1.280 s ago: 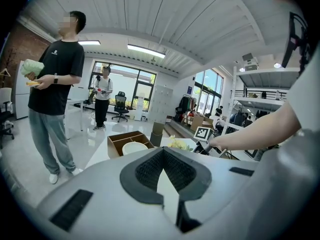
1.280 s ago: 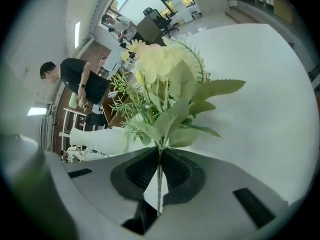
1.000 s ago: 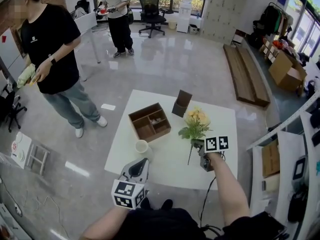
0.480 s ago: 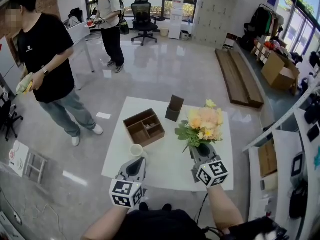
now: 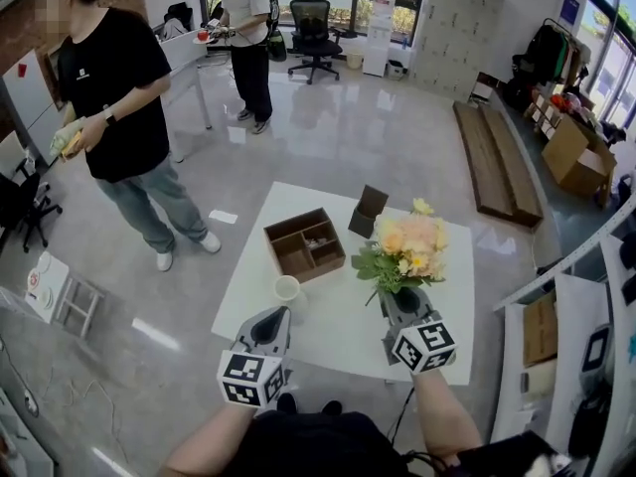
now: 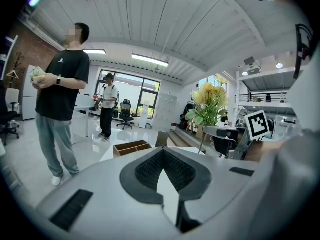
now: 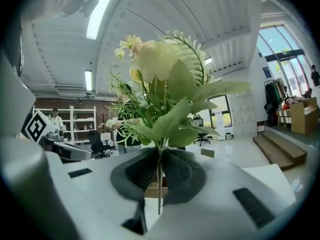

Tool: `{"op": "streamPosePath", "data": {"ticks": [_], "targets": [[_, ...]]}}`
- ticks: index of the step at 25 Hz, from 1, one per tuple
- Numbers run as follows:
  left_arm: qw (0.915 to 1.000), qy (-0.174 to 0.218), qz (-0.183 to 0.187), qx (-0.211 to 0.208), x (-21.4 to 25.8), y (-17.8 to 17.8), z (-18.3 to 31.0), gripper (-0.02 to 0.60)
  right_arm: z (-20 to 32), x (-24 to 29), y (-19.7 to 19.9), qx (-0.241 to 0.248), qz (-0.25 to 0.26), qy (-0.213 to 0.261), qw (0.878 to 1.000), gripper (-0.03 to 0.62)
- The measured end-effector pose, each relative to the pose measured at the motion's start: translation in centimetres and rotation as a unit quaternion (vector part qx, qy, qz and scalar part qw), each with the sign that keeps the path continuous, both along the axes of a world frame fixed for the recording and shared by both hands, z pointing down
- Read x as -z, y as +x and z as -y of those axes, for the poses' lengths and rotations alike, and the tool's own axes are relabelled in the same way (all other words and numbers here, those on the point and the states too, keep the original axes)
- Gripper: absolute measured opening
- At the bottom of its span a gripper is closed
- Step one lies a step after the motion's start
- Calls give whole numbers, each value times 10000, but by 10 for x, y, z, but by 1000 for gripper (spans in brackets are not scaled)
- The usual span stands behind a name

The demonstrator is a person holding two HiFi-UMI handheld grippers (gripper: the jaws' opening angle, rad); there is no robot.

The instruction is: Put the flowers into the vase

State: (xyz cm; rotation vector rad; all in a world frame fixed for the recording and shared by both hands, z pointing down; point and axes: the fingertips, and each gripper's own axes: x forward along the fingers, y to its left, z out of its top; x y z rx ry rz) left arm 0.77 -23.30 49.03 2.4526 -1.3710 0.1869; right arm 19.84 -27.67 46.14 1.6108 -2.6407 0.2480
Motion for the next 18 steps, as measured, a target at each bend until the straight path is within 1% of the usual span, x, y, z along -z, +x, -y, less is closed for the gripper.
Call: {"op": "streamPosePath", "data": {"ticks": [5, 7, 12, 15, 18], "targets": [[9985, -150, 70, 524, -7, -33, -10, 6, 13, 4, -51, 640, 161, 20, 9978, 28], [9972, -176, 79, 721, -8, -47, -14, 6, 17, 12, -74, 874, 203, 97, 9959, 28], [9941, -143, 62, 1069, -6, -79, -16, 6, 27, 66, -133, 1438, 373, 669, 9866, 28], [9933, -122, 39, 1151, -3, -95, -16, 6, 29, 101, -166, 1645, 413, 1044, 9800, 28], [9931, -101, 18, 1170, 0, -99, -14, 6, 30, 115, -184, 1754, 291, 1260, 9760, 29]]}}
